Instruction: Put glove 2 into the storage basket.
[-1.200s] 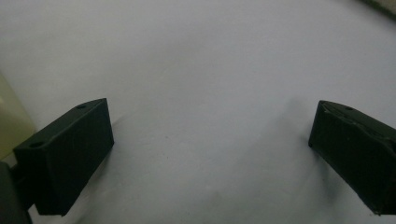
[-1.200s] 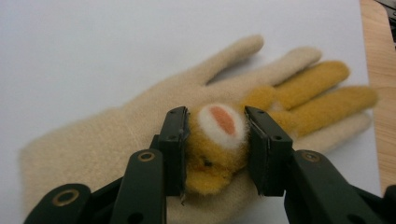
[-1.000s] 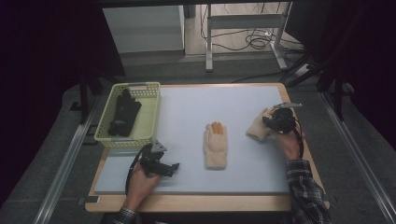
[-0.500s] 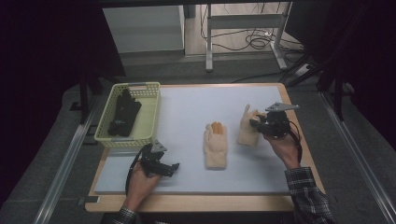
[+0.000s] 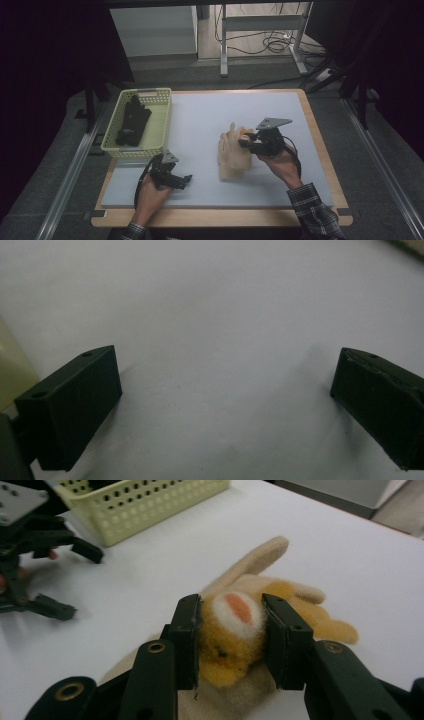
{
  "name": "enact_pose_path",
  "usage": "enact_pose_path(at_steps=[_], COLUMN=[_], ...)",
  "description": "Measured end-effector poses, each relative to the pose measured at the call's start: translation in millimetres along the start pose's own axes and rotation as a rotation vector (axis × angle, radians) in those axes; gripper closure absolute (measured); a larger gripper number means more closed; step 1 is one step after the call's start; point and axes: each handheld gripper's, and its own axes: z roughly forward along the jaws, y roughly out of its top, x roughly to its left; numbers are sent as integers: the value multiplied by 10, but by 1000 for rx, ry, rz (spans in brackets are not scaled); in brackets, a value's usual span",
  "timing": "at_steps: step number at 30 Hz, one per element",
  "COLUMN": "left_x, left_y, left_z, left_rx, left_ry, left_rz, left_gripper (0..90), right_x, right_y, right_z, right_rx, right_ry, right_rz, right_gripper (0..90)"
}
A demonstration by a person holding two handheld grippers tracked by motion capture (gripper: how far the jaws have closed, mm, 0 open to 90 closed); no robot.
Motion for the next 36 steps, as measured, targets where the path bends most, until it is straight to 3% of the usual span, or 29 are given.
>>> enact_pose_path(at_steps=[7, 13, 18, 21, 26, 32, 36], left_x=[2, 4, 2, 1, 2, 1, -1], left_y=[0, 0, 0, 0, 0, 0, 0], left_z=[-2, -4, -3, -3, -3, -3, -1], left_rx=[2, 5, 5, 5, 5, 5, 2], left_ry=[0, 0, -1, -1, -1, -1, -1], left_rz=[3, 6, 2, 3, 3, 3, -1], left_gripper=[1, 1, 1, 1, 1, 1, 1], right_x=[167, 150, 95, 58, 52, -17, -47], right_y=[0, -178, -316, -359, -307, -299, -435], right_z=[279, 497, 577, 585, 507, 289, 203], right_rx=[16, 72, 99, 92, 82, 67, 102], right_ry=[43, 25, 9, 31, 19, -6, -21], right_rz=[-46, -55, -41, 6, 2, 14, 28], right_gripper=[601, 591, 531, 467, 410, 426, 526])
